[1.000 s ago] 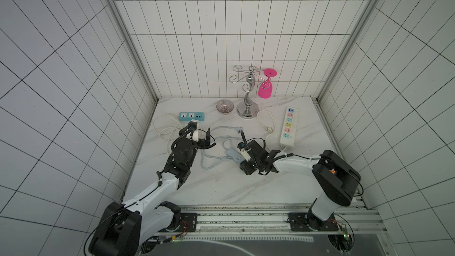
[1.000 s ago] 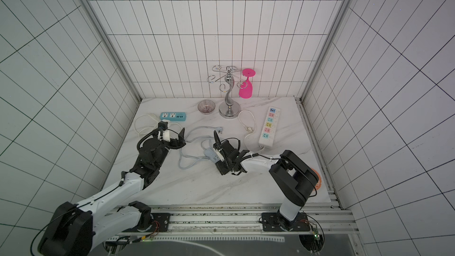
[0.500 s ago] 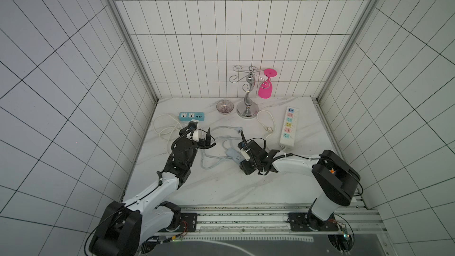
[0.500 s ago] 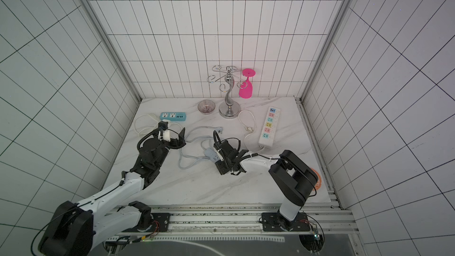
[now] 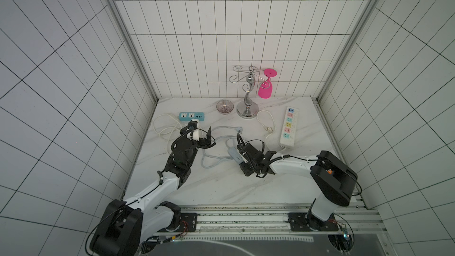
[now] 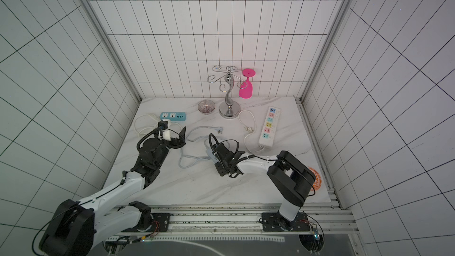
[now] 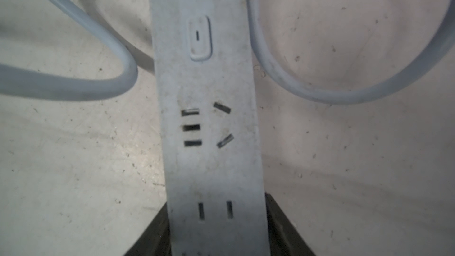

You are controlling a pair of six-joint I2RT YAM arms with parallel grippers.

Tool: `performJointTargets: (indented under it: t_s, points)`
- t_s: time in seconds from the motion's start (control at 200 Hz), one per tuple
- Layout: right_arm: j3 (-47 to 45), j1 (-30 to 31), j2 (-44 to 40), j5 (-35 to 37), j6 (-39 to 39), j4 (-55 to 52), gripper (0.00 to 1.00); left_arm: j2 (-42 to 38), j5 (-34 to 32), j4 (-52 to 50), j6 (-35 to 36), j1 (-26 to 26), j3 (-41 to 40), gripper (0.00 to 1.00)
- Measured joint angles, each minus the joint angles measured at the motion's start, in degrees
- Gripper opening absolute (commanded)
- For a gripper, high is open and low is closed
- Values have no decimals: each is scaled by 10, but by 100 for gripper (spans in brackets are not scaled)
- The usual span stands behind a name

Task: Wrap the cord around the power strip
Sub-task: Pick up the power strip from the center of the board.

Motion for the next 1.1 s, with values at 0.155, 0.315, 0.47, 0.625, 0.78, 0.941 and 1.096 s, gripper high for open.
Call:
performJointTargets:
  t_s: [0.155, 0.315, 0.47, 0.625, 0.78, 0.941, 1.096]
  points:
    - [-16, 8, -9, 2, 7, 18, 22, 0, 3, 0, -1, 0, 0, 98]
    - [-29, 8, -34, -5, 2, 17, 1, -4, 5, -3, 0, 0, 0, 98]
    - [-28, 3, -54, -19, -20, -25, 0, -28, 4, -19, 0, 0, 0, 98]
    - [-25, -10, -109, -47, -63, -116, 0, -70, 3, -49, 0, 0, 11, 98]
    - [26, -44, -152, -91, -115, -214, 0, -114, 13, -79, 0, 0, 34, 98]
    - [119, -115, -199, -160, -164, -281, 0, -153, 51, -103, 5, 0, 54, 98]
    - [178, -201, -246, -272, -209, -308, 0, -169, 118, -134, 33, -3, 81, 98]
